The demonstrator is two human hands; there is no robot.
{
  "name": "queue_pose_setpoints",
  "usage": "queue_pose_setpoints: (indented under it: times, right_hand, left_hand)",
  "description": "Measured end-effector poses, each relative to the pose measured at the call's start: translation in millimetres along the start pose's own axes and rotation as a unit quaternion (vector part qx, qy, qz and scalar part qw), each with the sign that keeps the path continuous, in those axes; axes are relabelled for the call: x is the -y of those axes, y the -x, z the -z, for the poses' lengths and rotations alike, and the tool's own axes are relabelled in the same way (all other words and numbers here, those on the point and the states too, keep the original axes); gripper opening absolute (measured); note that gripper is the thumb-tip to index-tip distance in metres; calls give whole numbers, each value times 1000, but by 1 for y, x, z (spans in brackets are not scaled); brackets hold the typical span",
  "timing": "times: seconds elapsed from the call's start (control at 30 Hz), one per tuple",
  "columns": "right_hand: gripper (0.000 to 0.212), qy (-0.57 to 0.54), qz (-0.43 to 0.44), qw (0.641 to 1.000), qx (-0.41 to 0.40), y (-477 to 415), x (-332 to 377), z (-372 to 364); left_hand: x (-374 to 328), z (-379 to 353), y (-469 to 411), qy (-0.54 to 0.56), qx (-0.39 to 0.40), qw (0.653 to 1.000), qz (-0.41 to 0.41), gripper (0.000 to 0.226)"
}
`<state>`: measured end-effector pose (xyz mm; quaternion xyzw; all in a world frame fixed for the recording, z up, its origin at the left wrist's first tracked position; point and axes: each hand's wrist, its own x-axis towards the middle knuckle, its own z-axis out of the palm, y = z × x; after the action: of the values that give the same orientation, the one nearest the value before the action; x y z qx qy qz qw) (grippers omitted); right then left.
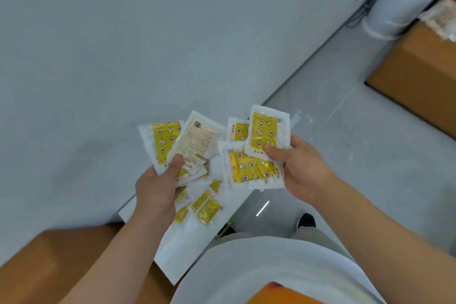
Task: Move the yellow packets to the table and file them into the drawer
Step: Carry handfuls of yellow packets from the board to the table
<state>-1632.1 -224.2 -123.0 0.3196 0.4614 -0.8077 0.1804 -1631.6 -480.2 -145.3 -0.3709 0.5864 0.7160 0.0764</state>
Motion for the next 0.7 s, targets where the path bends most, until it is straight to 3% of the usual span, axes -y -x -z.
queue_pose_setpoints:
  times: [0.3, 0.7]
  right_hand:
    - [37, -91, 83, 992, -41, 64, 48, 107]
    - [32, -200, 184, 950, -153, 160, 105, 323]
  left_hand:
    - [0, -128, 65, -48, 121, 990, -45, 23]
    - [77, -336, 188, -140, 284, 947, -52, 29]
